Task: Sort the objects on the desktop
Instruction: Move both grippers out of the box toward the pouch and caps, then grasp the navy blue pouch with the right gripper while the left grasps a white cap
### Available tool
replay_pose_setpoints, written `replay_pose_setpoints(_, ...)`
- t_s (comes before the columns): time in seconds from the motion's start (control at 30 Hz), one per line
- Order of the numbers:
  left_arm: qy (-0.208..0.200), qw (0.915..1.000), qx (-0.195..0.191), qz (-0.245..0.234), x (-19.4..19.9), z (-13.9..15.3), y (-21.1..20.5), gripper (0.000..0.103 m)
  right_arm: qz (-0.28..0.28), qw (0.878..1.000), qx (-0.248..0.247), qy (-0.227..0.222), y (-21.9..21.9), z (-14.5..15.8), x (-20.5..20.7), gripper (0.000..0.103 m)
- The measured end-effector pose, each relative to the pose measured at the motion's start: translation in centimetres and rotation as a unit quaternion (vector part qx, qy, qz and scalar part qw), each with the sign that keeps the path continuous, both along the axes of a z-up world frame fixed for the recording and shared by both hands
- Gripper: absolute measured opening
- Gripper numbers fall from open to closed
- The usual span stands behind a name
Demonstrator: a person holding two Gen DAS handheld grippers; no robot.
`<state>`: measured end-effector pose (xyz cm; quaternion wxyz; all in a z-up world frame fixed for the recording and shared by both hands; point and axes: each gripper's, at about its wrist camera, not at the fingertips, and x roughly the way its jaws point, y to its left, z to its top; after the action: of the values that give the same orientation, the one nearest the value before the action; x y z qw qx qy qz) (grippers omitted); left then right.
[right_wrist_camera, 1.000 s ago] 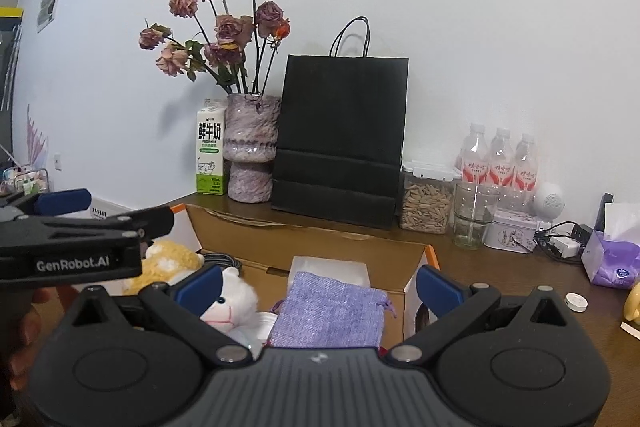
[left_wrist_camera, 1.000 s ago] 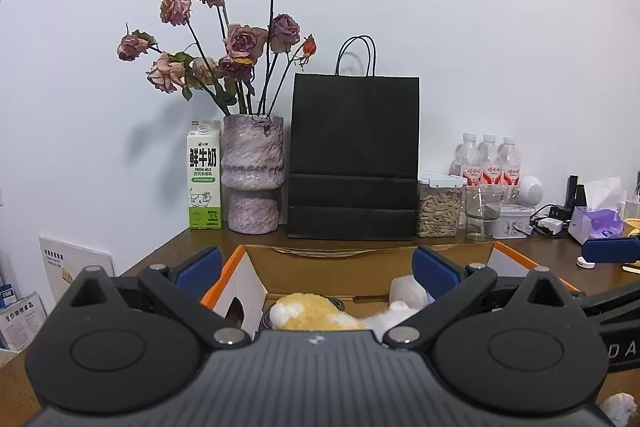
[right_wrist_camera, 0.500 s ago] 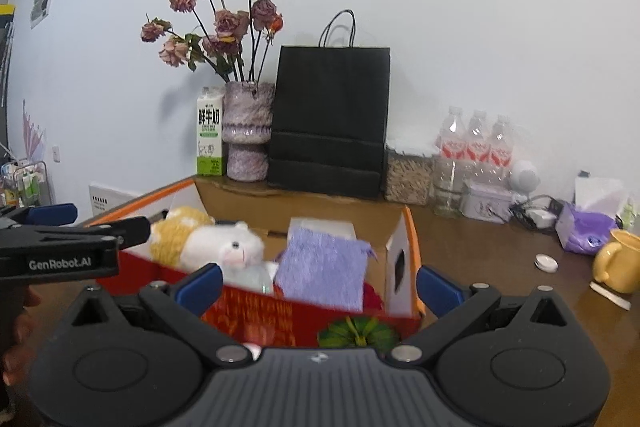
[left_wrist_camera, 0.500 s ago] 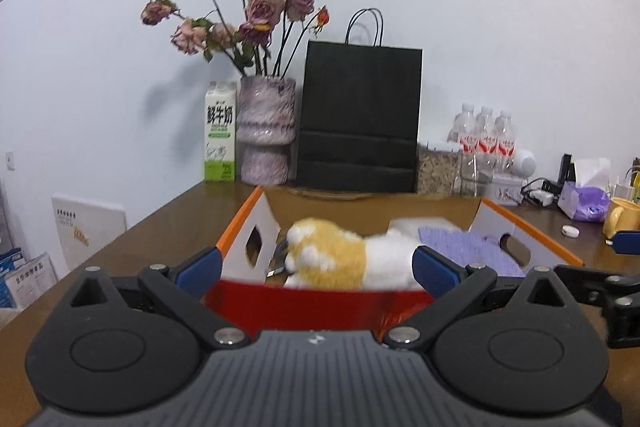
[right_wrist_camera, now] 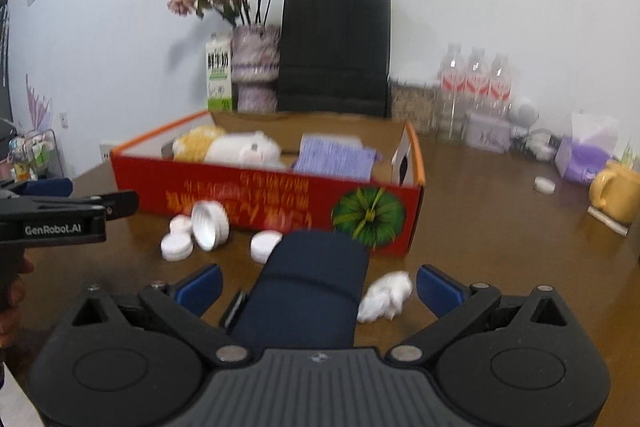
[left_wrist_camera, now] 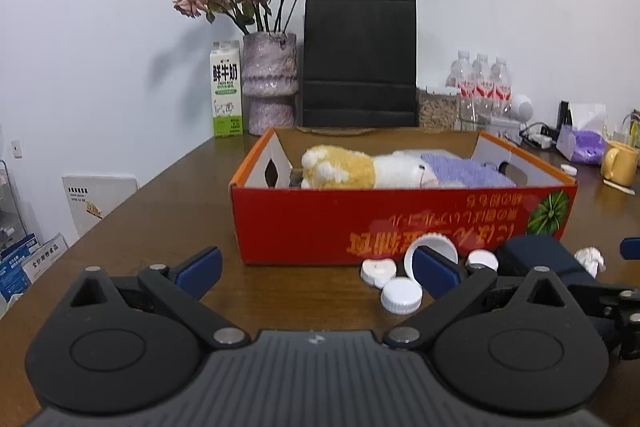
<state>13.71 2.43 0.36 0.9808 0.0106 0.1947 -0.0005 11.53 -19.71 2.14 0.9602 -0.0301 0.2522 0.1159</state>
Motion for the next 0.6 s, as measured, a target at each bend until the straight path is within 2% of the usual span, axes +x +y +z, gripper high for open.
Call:
replay_pose_setpoints(0.2,0.021,0.9998,0.005,-0.002,0.1,-0.4,0.2,0.103,0.013,1.000,0.004,0.020,1.1,-0.7,0.9,0.102)
replay_pose_setpoints(0.47,0.033,0.9994,0.008,-0.011,0.5,-0.8,0.0,0.103,0.024,0.999,0.016,0.045,1.0,-1.1,2.5,0.087)
replay_pose_setpoints(0.6,0.037,0.9989,0.010,-0.026,0.9,-0.9,-0.7,0.103,0.018,0.998,0.010,0.066,1.2,-1.4,4.1,0.083)
